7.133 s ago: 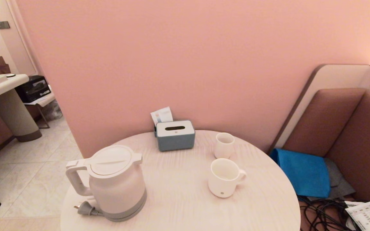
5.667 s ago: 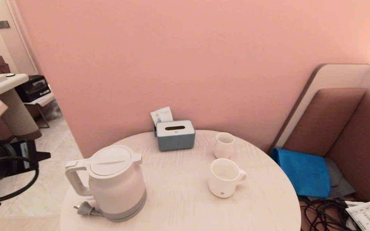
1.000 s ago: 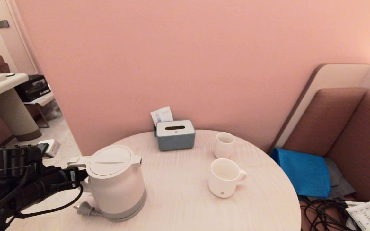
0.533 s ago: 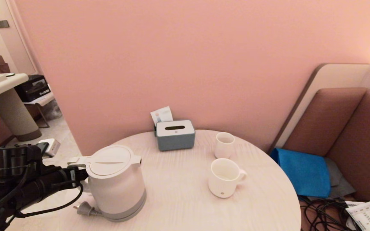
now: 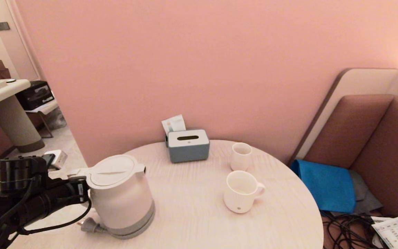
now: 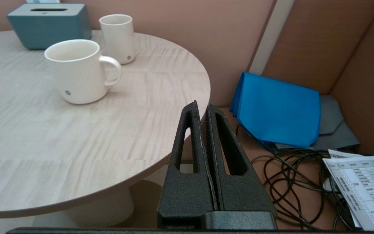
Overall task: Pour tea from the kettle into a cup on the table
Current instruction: Pick up the kettle
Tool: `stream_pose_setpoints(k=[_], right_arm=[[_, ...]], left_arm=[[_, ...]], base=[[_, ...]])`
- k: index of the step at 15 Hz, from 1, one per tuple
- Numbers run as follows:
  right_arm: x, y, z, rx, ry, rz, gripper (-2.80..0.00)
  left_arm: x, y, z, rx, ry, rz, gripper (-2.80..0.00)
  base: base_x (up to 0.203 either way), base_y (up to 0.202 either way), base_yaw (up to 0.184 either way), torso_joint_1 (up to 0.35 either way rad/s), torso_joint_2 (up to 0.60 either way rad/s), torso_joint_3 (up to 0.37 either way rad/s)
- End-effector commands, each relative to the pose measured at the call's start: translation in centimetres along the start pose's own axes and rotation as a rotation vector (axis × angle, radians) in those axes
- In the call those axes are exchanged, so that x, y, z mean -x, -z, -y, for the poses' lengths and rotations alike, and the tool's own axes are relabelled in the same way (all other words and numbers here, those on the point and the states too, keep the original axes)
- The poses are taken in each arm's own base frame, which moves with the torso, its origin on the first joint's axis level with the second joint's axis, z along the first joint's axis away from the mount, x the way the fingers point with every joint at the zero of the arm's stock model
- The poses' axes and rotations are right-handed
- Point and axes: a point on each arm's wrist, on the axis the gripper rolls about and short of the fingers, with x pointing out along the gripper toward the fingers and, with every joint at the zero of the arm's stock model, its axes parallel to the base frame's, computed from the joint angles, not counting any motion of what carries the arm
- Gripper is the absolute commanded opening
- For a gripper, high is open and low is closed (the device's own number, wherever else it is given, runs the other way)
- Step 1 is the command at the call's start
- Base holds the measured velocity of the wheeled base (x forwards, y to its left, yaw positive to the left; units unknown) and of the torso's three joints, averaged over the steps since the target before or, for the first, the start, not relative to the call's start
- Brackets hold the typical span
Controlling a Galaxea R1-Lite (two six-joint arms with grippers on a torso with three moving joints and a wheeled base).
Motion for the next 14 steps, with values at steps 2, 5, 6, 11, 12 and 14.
stream_pose_setpoints(k=[2,5,6,11,12,14], right_arm=[[0.0,0.0,0.0,0.000,0.000,-0.001,-2.80],[0.0,0.0,0.0,0.000,0.000,-0.001,-2.80],[0.0,0.0,0.0,0.000,0.000,-0.001,-2.80],[0.0,0.0,0.0,0.000,0.000,-0.001,-2.80],[0.0,0.0,0.0,0.000,0.000,-0.002,-2.80],[0.0,0.0,0.0,0.000,0.000,0.000,-2.80]], left_arm=[[0.0,0.0,0.0,0.004,0.002,0.003,-2.80],[0.0,-0.1,0.0,0.003,0.003,0.008,-2.80],[0.0,-0.3,0.1,0.002,0.005,0.017,-2.80],[1.0,-3.0,1.4,-0.007,0.050,0.131,-2.80],[1.1,-3.3,1.9,-0.010,0.066,0.141,-2.80],[1.3,-3.8,2.6,-0.021,0.084,0.166,-2.80]], base=[[0.000,0.000,0.000,0.000,0.00,0.000],[0.000,0.000,0.000,0.000,0.00,0.000],[0.000,0.000,0.000,0.000,0.00,0.000],[0.000,0.000,0.000,0.000,0.00,0.000],[0.000,0.000,0.000,0.000,0.00,0.000],[0.000,0.000,0.000,0.000,0.00,0.000]])
